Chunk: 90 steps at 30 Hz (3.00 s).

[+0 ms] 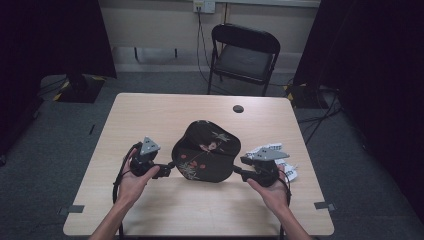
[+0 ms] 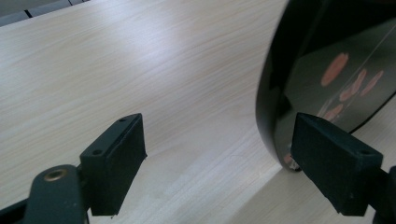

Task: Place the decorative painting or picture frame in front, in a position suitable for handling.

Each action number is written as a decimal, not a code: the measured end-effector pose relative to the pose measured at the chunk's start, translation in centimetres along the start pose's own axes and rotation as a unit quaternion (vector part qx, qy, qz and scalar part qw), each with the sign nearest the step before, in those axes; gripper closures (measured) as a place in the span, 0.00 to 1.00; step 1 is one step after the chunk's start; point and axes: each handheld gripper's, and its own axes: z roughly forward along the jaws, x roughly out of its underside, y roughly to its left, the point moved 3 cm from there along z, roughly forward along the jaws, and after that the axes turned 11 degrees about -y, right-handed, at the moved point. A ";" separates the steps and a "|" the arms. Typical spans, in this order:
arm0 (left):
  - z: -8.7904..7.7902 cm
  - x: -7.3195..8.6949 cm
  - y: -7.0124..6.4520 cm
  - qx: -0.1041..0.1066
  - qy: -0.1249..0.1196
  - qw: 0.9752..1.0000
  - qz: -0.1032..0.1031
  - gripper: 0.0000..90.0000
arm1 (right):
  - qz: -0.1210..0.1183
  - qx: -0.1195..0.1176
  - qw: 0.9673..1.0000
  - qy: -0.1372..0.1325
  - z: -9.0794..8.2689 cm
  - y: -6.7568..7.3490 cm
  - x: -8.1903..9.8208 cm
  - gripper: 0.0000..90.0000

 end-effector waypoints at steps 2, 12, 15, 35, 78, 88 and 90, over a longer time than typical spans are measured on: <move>-0.1 -0.1 -0.4 0.021 0.003 1.000 0.002 0.20 | 0.008 0.011 1.000 -0.004 0.4 -0.5 -0.1 0.56; -0.4 -0.3 -1.9 0.056 0.004 0.998 0.022 0.26 | 0.009 0.026 1.000 0.002 1.4 -1.1 0.1 0.53; -0.3 -0.4 -2.2 0.065 0.003 0.998 0.024 0.27 | 0.009 0.024 1.000 0.011 1.6 -1.3 0.3 0.53; 0.0 -0.4 -3.7 0.083 -0.009 0.996 0.028 0.38 | -0.006 0.032 0.999 -0.002 1.3 -0.8 0.0 0.66; -1.4 -1.0 -5.7 0.174 -0.019 0.985 -0.014 0.86 | 0.010 -0.016 1.000 0.016 1.4 -2.1 -0.5 0.51; -1.4 -1.0 -5.7 0.169 -0.023 0.985 -0.027 0.87 | 0.056 0.096 0.993 0.030 -3.7 -7.4 2.4 0.32; -1.4 -0.9 -5.8 0.168 -0.024 0.985 -0.029 0.87 | 0.058 0.108 0.992 0.038 -4.2 -8.1 2.9 0.31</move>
